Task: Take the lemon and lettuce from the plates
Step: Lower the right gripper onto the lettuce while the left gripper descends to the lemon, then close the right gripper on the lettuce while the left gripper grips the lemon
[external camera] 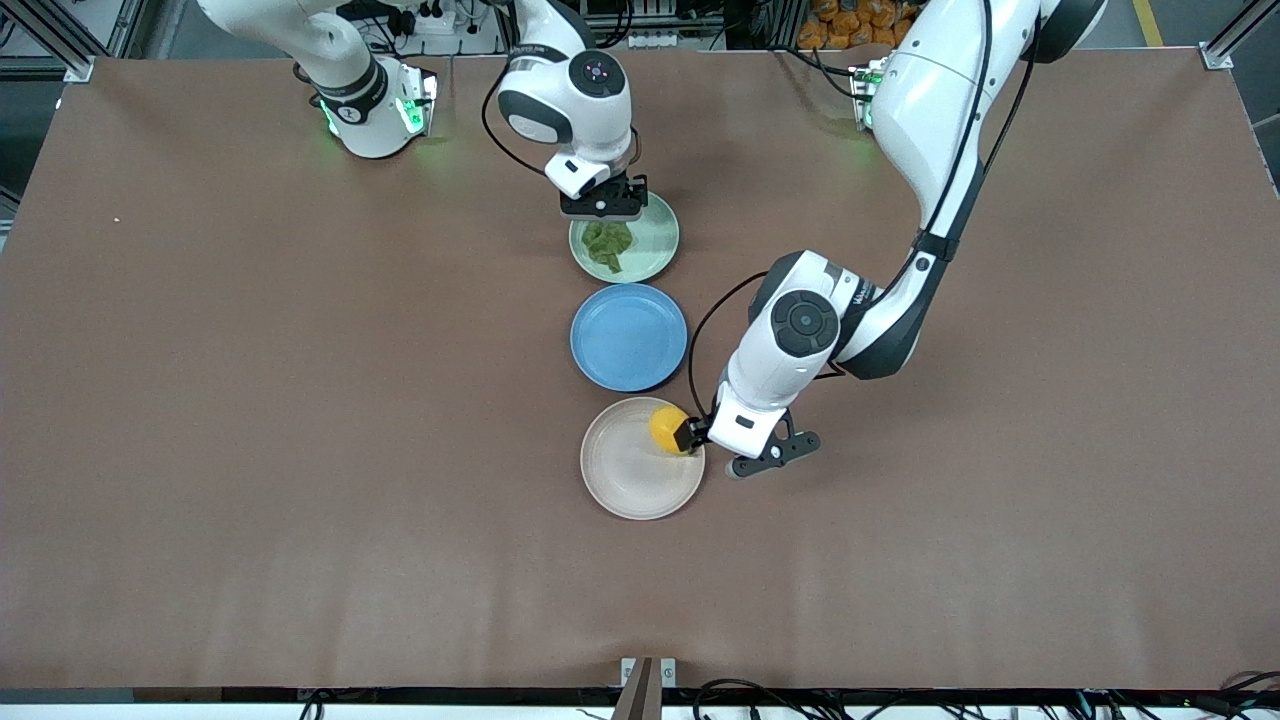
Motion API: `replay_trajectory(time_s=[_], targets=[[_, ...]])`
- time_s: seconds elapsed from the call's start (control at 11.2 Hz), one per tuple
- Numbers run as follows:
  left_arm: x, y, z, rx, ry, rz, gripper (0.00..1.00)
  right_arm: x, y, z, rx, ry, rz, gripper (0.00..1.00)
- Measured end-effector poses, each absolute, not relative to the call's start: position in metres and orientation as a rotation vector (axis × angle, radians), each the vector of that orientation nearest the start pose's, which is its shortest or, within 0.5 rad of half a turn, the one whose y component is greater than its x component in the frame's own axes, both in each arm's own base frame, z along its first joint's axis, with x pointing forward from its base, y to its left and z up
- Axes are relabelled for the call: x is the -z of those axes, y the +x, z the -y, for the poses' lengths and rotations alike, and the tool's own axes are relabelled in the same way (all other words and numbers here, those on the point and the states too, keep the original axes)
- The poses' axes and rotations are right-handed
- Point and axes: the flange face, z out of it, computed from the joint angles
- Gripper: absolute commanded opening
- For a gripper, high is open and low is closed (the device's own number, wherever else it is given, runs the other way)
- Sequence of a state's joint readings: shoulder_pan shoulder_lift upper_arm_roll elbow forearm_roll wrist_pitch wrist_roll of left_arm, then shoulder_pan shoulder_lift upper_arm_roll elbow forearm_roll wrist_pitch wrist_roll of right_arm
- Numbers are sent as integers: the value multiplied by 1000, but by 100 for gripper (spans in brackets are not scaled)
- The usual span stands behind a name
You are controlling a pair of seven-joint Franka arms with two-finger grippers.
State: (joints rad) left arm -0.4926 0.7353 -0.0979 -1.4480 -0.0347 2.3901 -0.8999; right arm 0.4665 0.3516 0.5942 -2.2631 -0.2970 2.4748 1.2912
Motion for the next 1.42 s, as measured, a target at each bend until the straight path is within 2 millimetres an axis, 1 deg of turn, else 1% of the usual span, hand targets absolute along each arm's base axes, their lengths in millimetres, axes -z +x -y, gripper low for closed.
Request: replay_trajectory(time_s=[0.09, 0.18, 0.36, 0.53, 0.62, 0.71, 0.8, 0.89, 0.98, 1.16, 1.25, 1.42], targets=[[-275, 626, 401, 159, -3289, 615, 100, -218, 252, -467, -65, -3182, -28, 90], [-274, 626, 401, 154, -3282, 656, 100, -212, 250, -467, -76, -3179, -29, 87], [-273, 625, 404, 158, -3274, 737, 100, -205, 250, -466, -88, -3182, -31, 82], [-268, 618, 417, 162, -3278, 775, 100, -200, 250, -466, -90, -3183, -23, 72], [-262, 615, 425, 187, -3286, 785, 100, -197, 251, -465, -89, -3186, -18, 60], [-251, 611, 432, 213, -3283, 786, 100, -193, 252, -464, -89, -3188, -15, 40], [-239, 607, 438, 237, -3270, 777, 100, -190, 254, -463, -79, -3190, -3, 25], [-228, 602, 443, 259, -3249, 766, 100, -189, 256, -462, -58, -3193, 21, 8], [-219, 598, 447, 275, -3231, 756, 100, -188, 259, -460, -44, -3196, 29, 0], [-212, 597, 448, 315, -3223, 727, 100, -191, 266, -460, -27, -3194, 20, 0], [-211, 598, 448, 345, -3226, 710, 100, -196, 271, -463, -9, -3185, 13, 0], [-211, 599, 448, 360, -3228, 701, 100, -218, 283, -465, 51, -3182, -10, 0]])
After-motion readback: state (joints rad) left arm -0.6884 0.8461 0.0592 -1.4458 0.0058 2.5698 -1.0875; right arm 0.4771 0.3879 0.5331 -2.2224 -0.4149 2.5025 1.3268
